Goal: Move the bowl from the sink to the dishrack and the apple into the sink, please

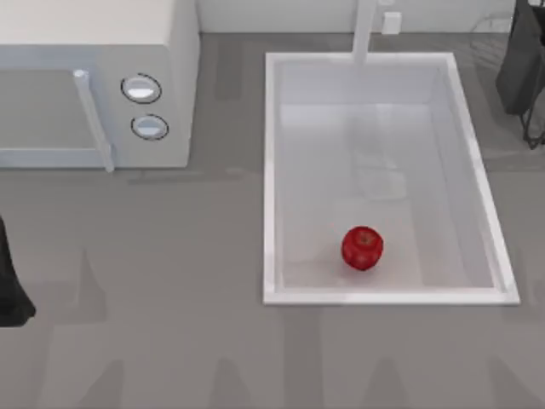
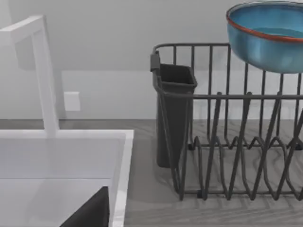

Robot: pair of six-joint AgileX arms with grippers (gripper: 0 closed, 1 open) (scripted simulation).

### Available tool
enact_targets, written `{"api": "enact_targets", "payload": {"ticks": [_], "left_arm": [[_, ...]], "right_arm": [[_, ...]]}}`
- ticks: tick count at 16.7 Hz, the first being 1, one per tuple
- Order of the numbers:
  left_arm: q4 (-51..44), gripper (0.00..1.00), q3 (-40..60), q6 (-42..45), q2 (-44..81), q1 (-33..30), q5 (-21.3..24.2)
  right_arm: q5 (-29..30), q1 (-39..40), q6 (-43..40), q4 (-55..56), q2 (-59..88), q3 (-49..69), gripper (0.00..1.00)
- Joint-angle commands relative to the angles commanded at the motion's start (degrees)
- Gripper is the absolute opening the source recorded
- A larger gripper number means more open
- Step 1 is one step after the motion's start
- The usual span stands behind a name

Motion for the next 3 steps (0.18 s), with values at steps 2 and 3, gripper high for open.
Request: {"api": "enact_targets", "payload": {"ticks": [2,3], "left_arm": [[0.0,1.0,0.0,0.0,0.0,0.0,0.0],[0.0,1.0,0.0,0.0,0.0,0.0,0.0]], "right_arm": [[-0.3,0.05,-0.02,-0.48,-1.22,-0.07,1.0],[-0.3,0.05,-0.02,-0.48,-1.22,-0.07,1.0]]}}
